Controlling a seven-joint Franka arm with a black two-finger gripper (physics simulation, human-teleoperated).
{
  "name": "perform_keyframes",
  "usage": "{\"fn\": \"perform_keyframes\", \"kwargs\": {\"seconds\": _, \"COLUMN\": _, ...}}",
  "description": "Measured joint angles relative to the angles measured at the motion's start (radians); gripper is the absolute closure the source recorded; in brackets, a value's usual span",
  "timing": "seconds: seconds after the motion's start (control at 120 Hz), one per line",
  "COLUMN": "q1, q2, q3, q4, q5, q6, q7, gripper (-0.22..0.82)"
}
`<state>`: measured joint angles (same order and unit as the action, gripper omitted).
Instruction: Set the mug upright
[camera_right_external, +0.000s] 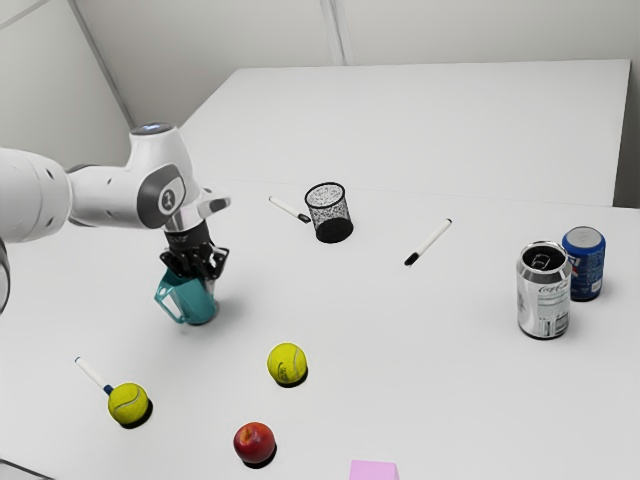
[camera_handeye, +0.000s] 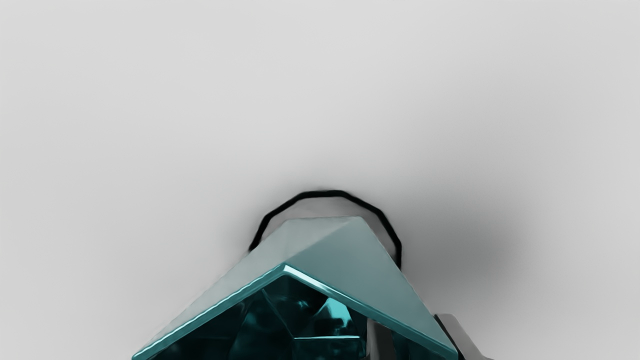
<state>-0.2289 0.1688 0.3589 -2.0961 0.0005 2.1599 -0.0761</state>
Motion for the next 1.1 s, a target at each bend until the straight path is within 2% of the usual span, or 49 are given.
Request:
{"fn": "perform_keyframes", "kwargs": {"seconds": 0.092, "q1": 0.004, "q2": 0.000, "q3": 0.000, "q4": -0.001, "q5": -0.004, "q6": 0.003, "q7": 0.000, "gripper": 0.42}}
{"fn": "perform_keyframes", "kwargs": {"seconds": 0.167, "q1": 0.005, "q2": 0.000, "q3": 0.000, "q4": -0.001, "q5": -0.010, "q6": 0.003, "q7": 0.002, "gripper": 0.30}}
{"fn": "perform_keyframes", "kwargs": {"seconds": 0.358, "q1": 0.011, "q2": -0.008, "q3": 0.001, "q4": 0.003, "q5": -0.040, "q6": -0.028, "q7": 0.009, "gripper": 0.12}}
{"fn": "perform_keyframes", "kwargs": {"seconds": 0.633, "q1": 0.015, "q2": -0.031, "q3": 0.006, "q4": 0.025, "q5": -0.047, "q6": -0.096, "q7": 0.022, "gripper": 0.03}}
{"fn": "perform_keyframes", "kwargs": {"seconds": 0.95, "q1": 0.011, "q2": -0.079, "q3": 0.006, "q4": 0.056, "q5": -0.051, "q6": -0.155, "q7": 0.040, "gripper": 0.01}}
{"fn": "perform_keyframes", "kwargs": {"seconds": 1.1, "q1": 0.009, "q2": -0.117, "q3": 0.004, "q4": 0.111, "q5": -0.039, "q6": -0.210, "q7": 0.046, "gripper": 0.00}}
